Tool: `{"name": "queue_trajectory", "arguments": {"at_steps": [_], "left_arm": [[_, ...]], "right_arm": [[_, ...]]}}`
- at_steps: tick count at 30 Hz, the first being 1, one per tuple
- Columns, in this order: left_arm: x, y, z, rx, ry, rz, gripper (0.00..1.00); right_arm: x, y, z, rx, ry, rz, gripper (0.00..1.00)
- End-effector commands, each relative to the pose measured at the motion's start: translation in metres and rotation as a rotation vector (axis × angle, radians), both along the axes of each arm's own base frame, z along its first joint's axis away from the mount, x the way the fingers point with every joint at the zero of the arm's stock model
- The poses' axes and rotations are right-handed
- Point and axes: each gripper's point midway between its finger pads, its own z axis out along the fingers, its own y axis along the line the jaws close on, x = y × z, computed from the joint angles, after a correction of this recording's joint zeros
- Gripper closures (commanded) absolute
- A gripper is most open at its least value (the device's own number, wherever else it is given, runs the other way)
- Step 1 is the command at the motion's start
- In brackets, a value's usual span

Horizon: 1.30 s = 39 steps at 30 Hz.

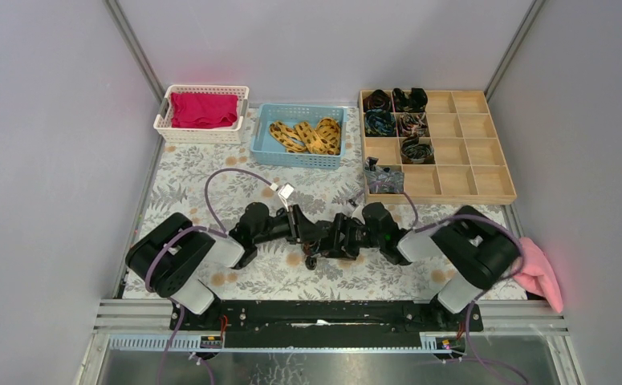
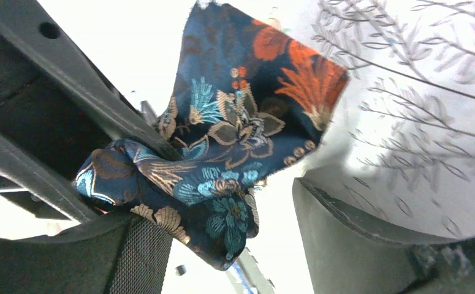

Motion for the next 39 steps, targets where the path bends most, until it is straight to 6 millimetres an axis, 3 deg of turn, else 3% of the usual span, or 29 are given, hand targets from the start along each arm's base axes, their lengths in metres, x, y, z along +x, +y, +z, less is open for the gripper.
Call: {"name": "queue_trajectory", "arguments": {"at_steps": [1,6,10,14,18,22,26,34,39], "left_arm": [[-0.020,0.033,-0.087,0.289,0.185,0.083,1.00],[-0.025,0.033,-0.096,0.329,0.182,0.075,1.00],[-0.029,0.031,-0.103,0.334,0.194,0.064,1.00],[-0.033,0.033,-0.109,0.348,0.206,0.057,1.00],[-0.035,0.034,-0.109,0.349,0.206,0.057,1.00],[-0.029,0.032,-0.099,0.347,0.179,0.065,1.00],[-0.023,0.031,-0.092,0.357,0.158,0.074,1.00],[-0.024,0.033,-0.097,0.371,0.160,0.069,1.00],[-0.031,0.031,-0.103,0.348,0.185,0.048,1.00]], "right_arm": [[-0.006,-0.016,-0.001,-0.275,-0.241,0.124,0.23],[-0.012,-0.051,-0.020,-0.495,-0.188,0.114,0.28],[-0.027,-0.071,-0.033,-0.602,-0.132,0.117,0.43],[-0.028,-0.084,-0.026,-0.658,-0.166,0.074,0.38],[-0.023,-0.090,0.000,-0.653,-0.230,0.034,0.34],[-0.024,-0.078,0.030,-0.566,-0.313,0.055,0.33],[-0.028,-0.076,0.038,-0.628,-0.367,0.097,0.37],[-0.036,-0.055,0.023,-0.885,-0.589,0.134,0.31],[-0.021,-0.042,0.013,-1.027,-0.694,0.088,0.14]]}}
